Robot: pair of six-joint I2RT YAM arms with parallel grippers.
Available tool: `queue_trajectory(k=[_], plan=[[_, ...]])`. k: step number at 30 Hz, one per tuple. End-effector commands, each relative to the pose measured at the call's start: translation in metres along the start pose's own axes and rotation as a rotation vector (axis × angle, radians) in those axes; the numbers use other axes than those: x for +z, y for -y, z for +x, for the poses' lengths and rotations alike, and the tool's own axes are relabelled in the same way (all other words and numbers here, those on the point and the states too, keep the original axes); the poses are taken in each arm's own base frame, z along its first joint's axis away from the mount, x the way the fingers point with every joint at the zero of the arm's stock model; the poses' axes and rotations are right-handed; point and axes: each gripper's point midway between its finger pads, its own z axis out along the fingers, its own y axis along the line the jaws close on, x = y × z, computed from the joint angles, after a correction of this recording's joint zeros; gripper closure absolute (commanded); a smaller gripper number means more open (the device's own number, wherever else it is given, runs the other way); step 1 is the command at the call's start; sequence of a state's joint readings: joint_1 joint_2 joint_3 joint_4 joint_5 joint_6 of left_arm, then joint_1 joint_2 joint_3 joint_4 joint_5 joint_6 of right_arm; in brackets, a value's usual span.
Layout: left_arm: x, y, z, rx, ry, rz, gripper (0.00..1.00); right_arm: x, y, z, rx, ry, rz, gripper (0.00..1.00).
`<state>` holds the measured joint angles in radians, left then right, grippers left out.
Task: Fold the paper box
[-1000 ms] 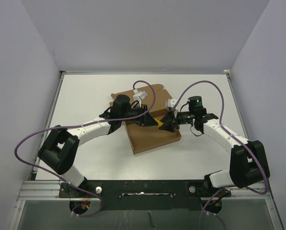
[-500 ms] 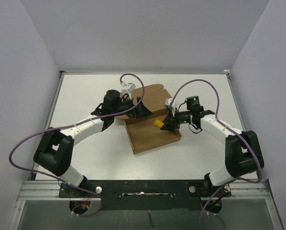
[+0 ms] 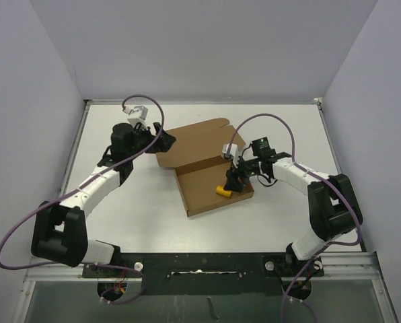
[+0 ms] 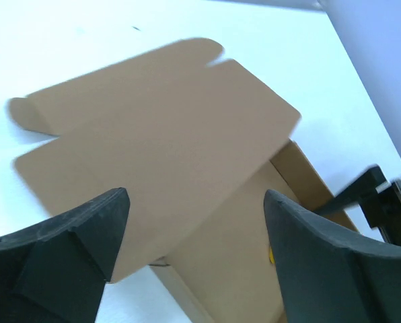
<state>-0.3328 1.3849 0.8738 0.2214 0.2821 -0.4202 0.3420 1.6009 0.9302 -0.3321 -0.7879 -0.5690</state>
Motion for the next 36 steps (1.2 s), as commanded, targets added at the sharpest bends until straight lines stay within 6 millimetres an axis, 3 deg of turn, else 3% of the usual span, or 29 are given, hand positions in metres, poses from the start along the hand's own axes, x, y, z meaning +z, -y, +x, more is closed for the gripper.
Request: queue_trajectory(k=[1,6,10,17,22,26,33,36], plan=[[-0.004,-0.035,-0.03,-0.102,0.078,-0.063,0.24,-0.01,0.008,-0.025,-0.058,0.044,0.028,0.38],[-0.005,-0.076,-0.027,-0.22,0.076,-0.16,0.51,-0.026,0.007,-0.034,-0.034,0.109,0.013,0.36],[0.001,-0.103,-0.012,-0.331,0.029,-0.238,0.51,-0.039,0.012,-0.037,-0.003,0.151,0.022,0.36],[0.008,-0.149,0.036,-0.556,-0.18,-0.539,0.47,-0.048,0.015,-0.038,0.01,0.172,0.034,0.36],[0.027,-0.146,0.064,-0.659,-0.276,-0.481,0.47,-0.047,0.014,-0.038,0.012,0.173,0.029,0.35],[0.045,-0.141,0.07,-0.689,-0.293,-0.393,0.52,-0.047,0.014,-0.038,0.012,0.175,0.026,0.36],[0.054,-0.145,0.069,-0.687,-0.277,-0.331,0.79,-0.048,0.012,-0.039,0.01,0.179,0.02,0.36],[0.058,-0.142,0.068,-0.681,-0.271,-0.277,0.98,-0.049,0.013,-0.039,0.012,0.181,0.021,0.35]])
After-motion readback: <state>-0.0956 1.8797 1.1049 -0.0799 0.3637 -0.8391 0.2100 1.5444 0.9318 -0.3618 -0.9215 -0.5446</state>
